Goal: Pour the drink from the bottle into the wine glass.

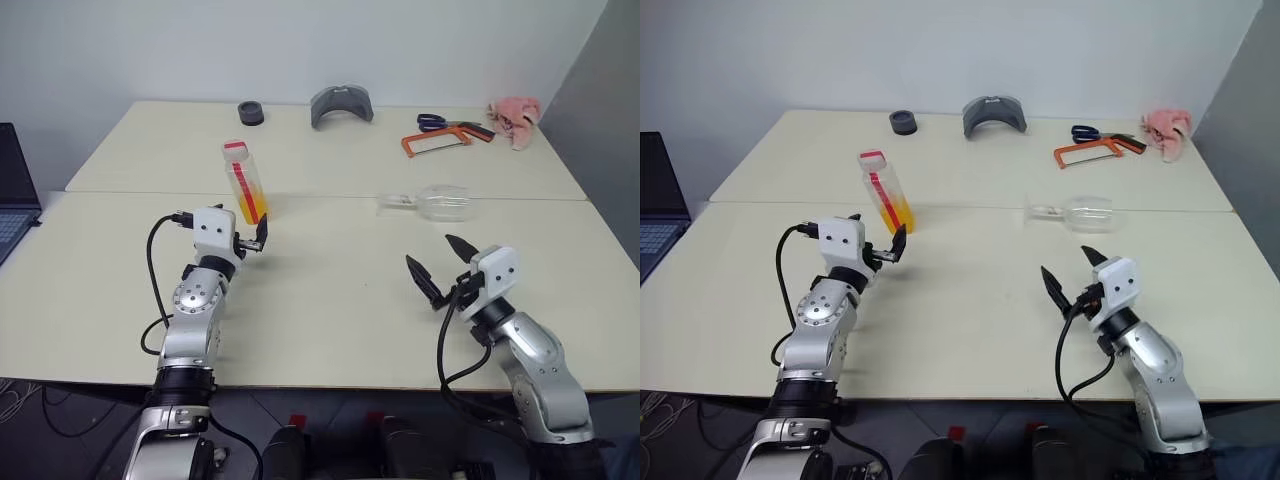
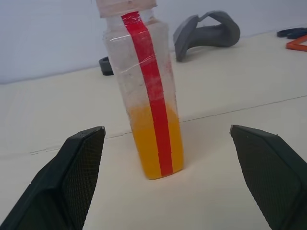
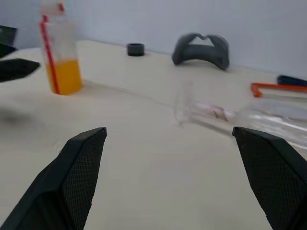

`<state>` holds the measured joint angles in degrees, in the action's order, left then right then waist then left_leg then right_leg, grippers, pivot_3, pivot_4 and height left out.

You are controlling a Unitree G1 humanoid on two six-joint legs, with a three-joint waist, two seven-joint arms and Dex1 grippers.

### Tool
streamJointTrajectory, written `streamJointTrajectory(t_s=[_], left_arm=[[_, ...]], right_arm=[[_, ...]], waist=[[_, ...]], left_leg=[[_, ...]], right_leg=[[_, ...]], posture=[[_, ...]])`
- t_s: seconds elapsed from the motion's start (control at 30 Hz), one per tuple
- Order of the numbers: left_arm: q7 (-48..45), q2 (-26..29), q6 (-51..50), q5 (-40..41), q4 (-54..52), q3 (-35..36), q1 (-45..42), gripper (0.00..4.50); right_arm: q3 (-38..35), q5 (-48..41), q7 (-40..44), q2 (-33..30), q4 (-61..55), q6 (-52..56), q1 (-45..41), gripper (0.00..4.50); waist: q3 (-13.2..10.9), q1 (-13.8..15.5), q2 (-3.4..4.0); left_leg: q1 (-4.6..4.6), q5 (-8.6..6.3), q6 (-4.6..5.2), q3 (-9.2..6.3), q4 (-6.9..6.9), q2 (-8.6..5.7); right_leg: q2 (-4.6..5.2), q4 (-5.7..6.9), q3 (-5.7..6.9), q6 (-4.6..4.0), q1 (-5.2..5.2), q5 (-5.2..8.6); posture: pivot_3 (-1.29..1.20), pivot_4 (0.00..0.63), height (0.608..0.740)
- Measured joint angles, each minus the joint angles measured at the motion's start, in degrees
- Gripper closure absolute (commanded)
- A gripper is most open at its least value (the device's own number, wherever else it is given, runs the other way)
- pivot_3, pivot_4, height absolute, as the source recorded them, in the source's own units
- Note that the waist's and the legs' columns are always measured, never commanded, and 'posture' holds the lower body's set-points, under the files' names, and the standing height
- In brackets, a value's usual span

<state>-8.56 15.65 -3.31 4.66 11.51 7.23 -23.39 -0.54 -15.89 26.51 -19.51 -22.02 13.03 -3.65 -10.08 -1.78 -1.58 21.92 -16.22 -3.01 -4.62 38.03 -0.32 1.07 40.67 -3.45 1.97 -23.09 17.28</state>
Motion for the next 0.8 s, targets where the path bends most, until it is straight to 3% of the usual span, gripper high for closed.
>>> streamJointTrajectory(t_s=[0.27, 0.8], left_arm=[[2.84, -1.66, -2.3, -0.66, 0.39, -0.36, -4.3, 0.02], [7.95, -2.02, -2.84, -2.09, 11.67, -0.1, -13.65, 0.02]], right_arm=[[1.92, -3.57, 3.94, -2.87, -2.83, 6.52, -2.74, 0.0], [2.46, -8.11, 7.88, -6.64, -5.52, 12.89, -6.44, 0.0]], waist=[[-0.01, 0.01, -0.02], [-0.04, 0.03, -0.06]], left_leg=[[0.03, 0.0, 0.0, -0.01, -0.01, 0.0], [0.12, 0.01, -0.01, -0.09, -0.01, -0.04]], right_leg=[[0.0, -0.05, 0.03, 0.0, 0.0, 0.0], [0.03, -0.17, 0.15, 0.01, 0.0, -0.01]], posture=[[0.0, 0.15, 0.74], [0.0, 0.15, 0.74]])
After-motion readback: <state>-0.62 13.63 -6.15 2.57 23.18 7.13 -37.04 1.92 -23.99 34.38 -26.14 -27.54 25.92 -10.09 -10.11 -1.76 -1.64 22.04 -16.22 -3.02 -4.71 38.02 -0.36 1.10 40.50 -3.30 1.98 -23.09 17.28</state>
